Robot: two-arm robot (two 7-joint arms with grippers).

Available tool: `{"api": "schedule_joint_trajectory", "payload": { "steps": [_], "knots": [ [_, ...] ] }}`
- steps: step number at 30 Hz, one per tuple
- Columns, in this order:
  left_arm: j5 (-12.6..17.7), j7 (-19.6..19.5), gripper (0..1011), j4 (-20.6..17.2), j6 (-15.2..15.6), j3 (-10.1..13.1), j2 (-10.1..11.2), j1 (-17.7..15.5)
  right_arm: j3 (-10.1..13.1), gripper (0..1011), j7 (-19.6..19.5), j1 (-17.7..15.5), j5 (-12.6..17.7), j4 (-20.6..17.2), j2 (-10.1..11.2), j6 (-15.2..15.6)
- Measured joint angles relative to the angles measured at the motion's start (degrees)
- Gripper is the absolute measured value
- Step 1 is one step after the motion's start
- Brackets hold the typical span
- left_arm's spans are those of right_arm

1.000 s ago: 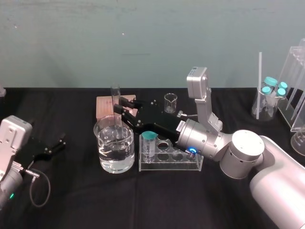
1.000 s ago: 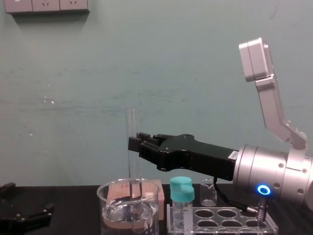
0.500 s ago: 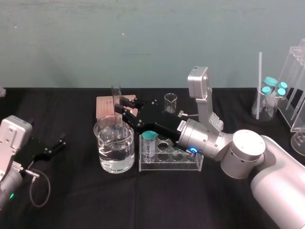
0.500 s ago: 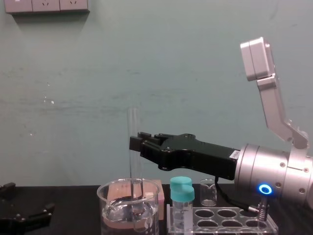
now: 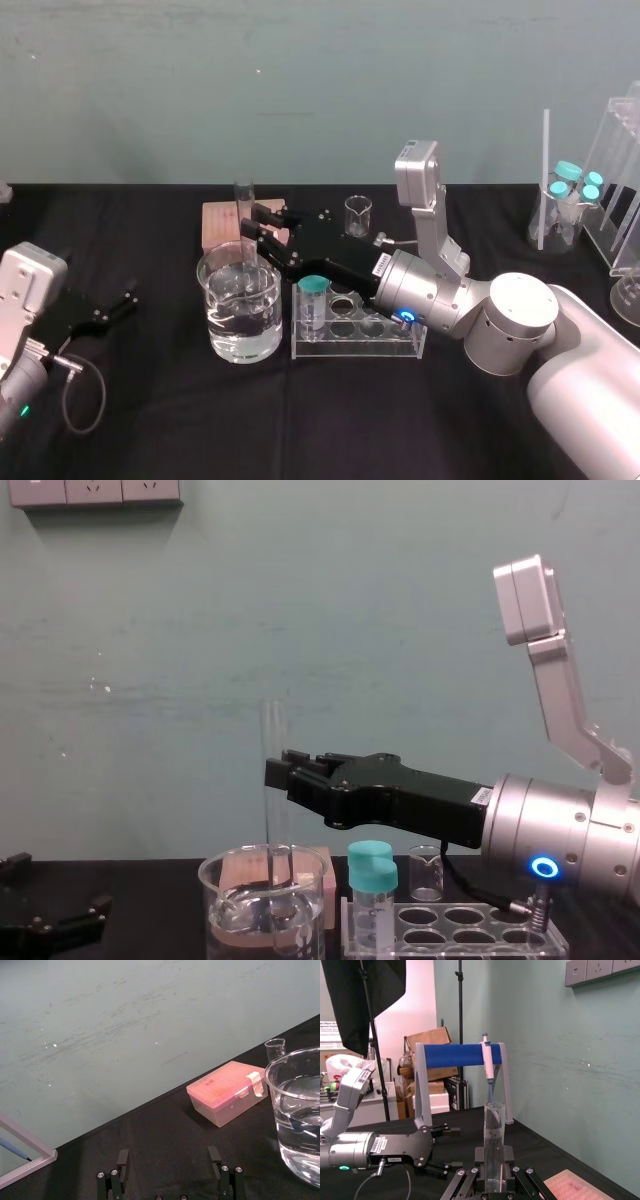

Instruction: Hold the test tube with one hand and immerse one end into the beaker, then return it to the test tube rack.

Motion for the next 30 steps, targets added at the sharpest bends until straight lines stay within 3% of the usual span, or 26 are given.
{"api": "schedule_joint_trajectory", "payload": {
  "steps": [30],
  "knots": [
    [0.0, 0.0, 1000, 0.0, 0.0, 0.0, 0.0, 0.0, -0.18, 216, -0.18, -0.34, 0.08, -0.65, 0.19, 0.27]
  ]
}}
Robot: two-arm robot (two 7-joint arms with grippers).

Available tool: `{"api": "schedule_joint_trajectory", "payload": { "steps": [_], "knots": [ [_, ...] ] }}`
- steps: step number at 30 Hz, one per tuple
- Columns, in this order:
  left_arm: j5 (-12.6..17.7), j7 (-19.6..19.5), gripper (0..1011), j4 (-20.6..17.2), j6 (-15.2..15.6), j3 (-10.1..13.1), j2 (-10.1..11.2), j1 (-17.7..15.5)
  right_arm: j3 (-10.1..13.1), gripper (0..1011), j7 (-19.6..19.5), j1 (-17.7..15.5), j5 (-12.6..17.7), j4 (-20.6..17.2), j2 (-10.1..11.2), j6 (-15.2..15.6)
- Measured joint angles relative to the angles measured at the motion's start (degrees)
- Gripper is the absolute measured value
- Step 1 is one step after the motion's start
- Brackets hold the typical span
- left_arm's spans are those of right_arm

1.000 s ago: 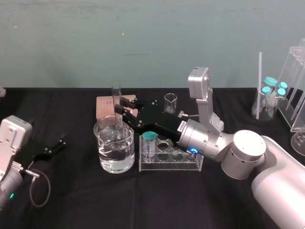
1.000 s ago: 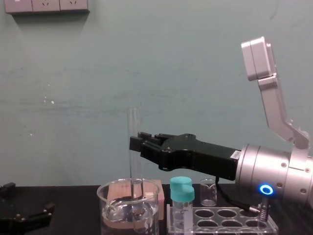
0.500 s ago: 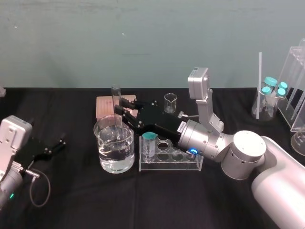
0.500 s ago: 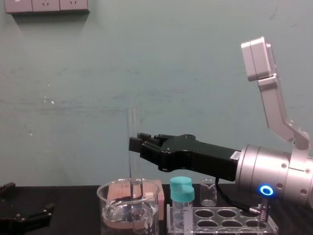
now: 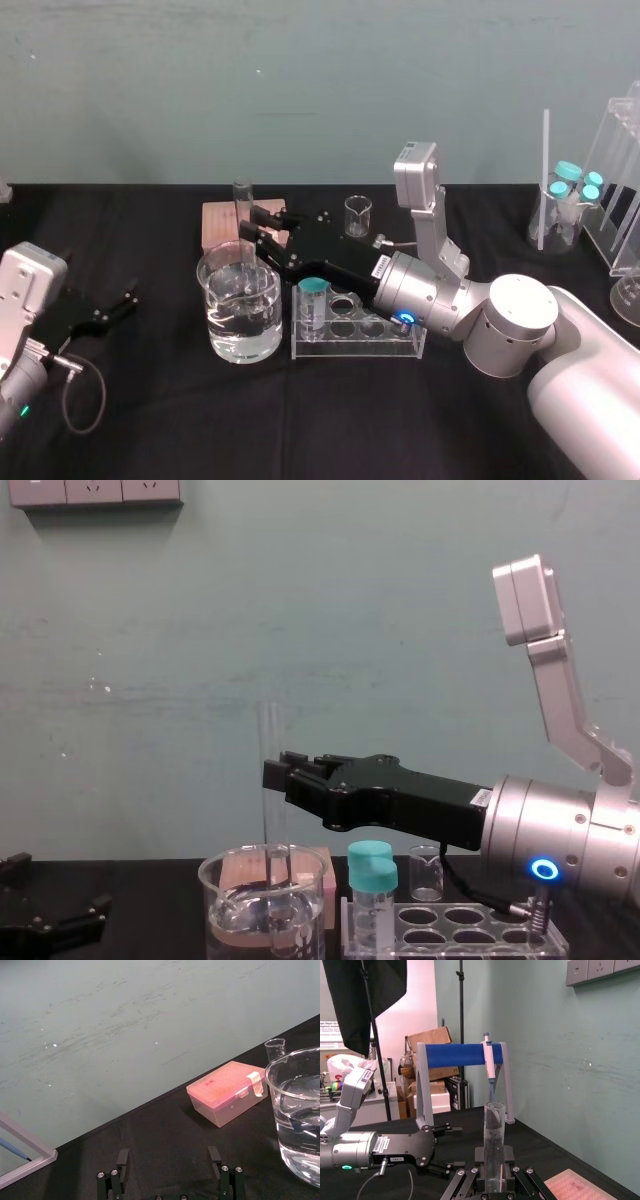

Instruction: Hold the test tube with one hand and immerse one end into the beaker, then return it to the test tube rack.

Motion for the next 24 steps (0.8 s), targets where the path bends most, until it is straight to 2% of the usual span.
{"api": "schedule_joint_trajectory", "payload": {
  "steps": [24],
  "knots": [
    [0.0, 0.0, 1000, 0.0, 0.0, 0.0, 0.0, 0.0, 0.04, 216, 0.01, -0.04, 0.22, -0.08, 0.09, 0.0]
  ]
}}
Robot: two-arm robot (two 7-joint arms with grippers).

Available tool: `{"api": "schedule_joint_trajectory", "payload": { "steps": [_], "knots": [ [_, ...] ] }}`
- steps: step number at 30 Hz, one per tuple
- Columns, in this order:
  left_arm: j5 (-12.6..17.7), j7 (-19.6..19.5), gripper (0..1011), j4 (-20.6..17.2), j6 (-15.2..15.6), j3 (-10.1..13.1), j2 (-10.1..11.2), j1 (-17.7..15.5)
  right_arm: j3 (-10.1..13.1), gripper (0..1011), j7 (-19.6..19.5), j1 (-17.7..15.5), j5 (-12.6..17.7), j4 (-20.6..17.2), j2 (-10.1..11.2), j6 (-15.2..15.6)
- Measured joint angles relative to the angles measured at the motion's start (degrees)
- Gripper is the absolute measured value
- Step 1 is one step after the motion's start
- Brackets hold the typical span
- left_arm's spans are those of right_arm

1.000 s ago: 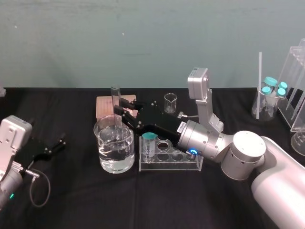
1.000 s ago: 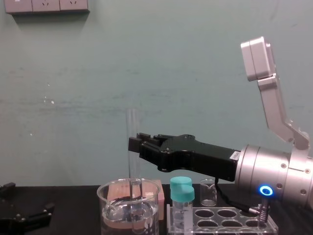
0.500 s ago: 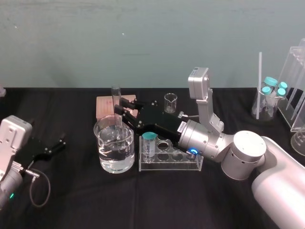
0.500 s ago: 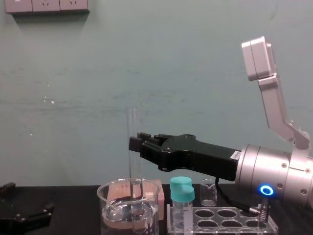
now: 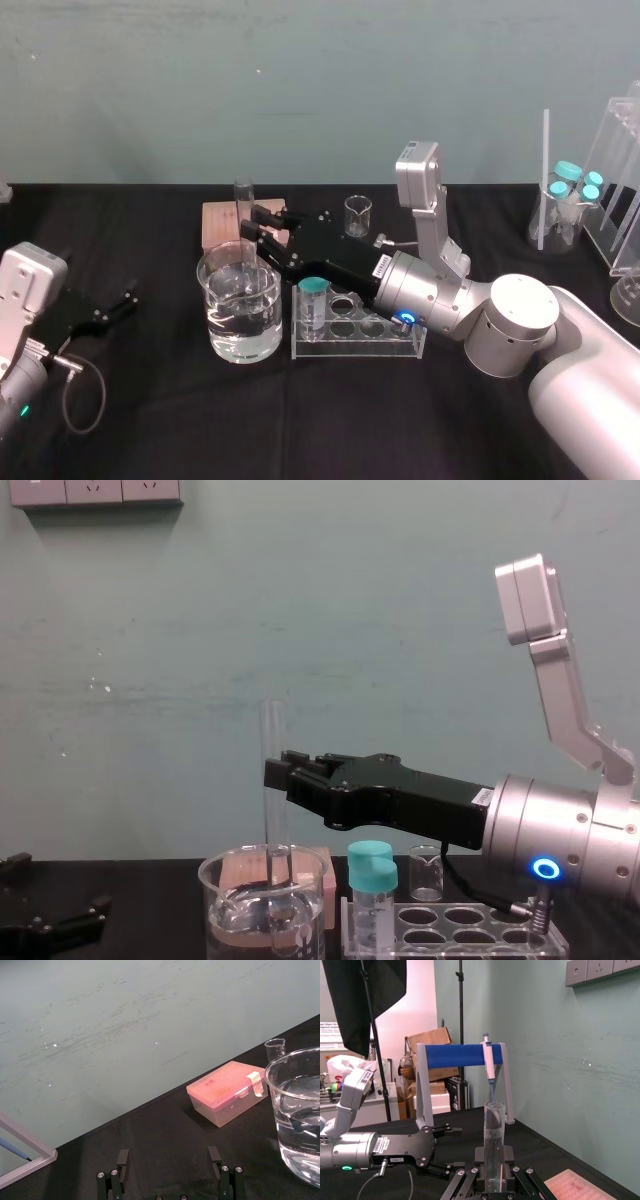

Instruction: Hold the test tube with one hand and immerse one end into the beaker, then return it to the test tube rack.

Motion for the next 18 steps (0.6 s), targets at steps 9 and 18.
{"api": "schedule_joint_trajectory", "payload": {
  "steps": [9, 18],
  "knots": [
    [0.0, 0.0, 1000, 0.0, 0.0, 0.0, 0.0, 0.0, -0.01, 217, -0.04, 0.0, 0.01, 0.04, -0.04, 0.0],
    [0.0, 0.0, 1000, 0.0, 0.0, 0.0, 0.0, 0.0, 0.0, 216, -0.06, 0.07, 0.01, 0.29, -0.12, -0.02]
  ]
}}
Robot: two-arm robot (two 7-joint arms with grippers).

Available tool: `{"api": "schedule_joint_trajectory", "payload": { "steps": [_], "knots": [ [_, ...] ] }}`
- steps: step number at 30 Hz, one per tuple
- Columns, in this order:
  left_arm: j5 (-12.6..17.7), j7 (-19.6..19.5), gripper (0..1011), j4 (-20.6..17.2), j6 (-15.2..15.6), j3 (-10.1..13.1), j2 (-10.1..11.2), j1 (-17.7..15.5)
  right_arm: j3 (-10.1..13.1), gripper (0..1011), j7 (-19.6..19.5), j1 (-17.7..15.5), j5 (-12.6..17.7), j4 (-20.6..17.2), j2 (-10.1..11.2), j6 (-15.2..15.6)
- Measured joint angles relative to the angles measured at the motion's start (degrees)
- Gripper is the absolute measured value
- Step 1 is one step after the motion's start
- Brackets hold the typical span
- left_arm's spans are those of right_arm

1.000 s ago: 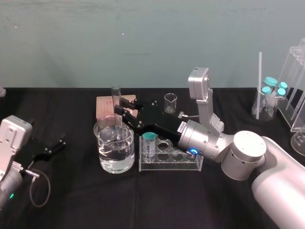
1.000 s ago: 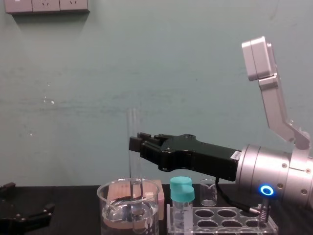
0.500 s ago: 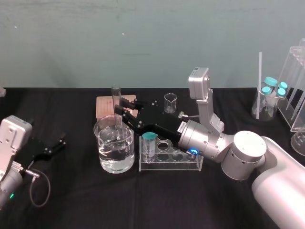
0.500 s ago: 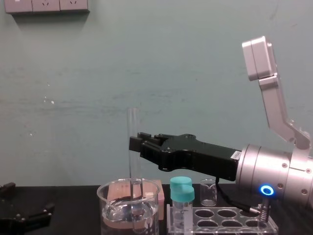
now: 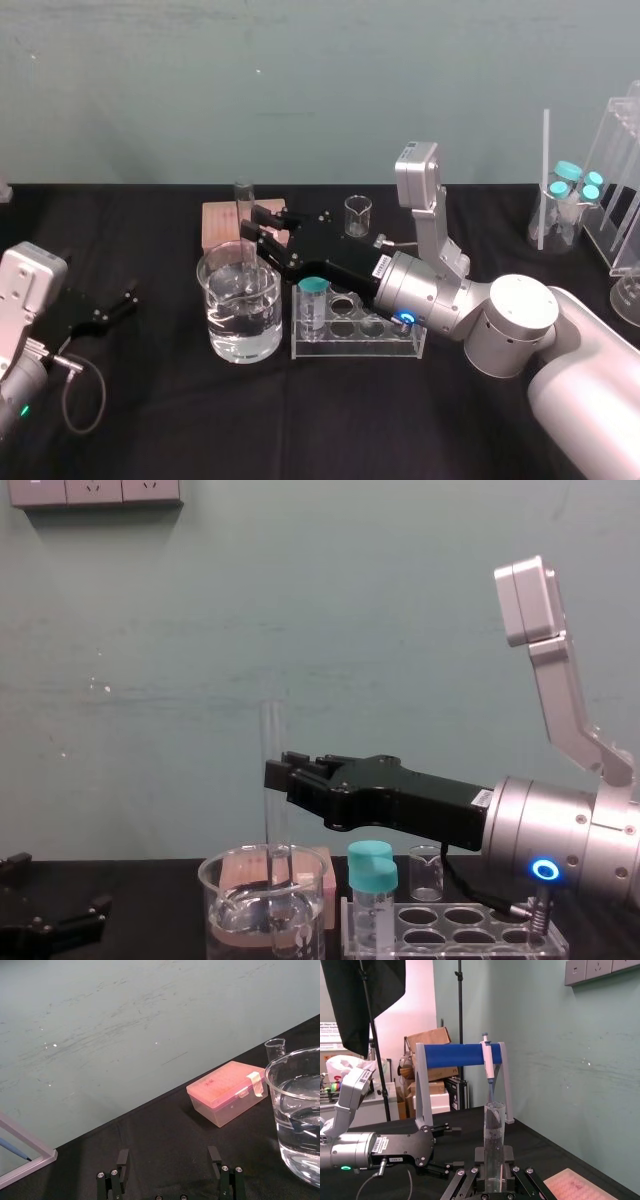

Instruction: Hold the test tube with one hand and immerse one end into the beaker, then return it to the test tube rack.

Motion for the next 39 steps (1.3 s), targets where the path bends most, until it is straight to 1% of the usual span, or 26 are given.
{"api": "schedule_joint_trajectory", "payload": {
  "steps": [33, 39],
  "knots": [
    [0.0, 0.0, 1000, 0.0, 0.0, 0.0, 0.0, 0.0, 0.0, 216, 0.06, 0.13, 0.03, 0.03, 0.02, -0.03],
    [0.0, 0.0, 1000, 0.0, 0.0, 0.0, 0.0, 0.0, 0.18, 216, 0.06, 0.13, 0.15, -0.57, 0.13, -0.1]
  ]
}}
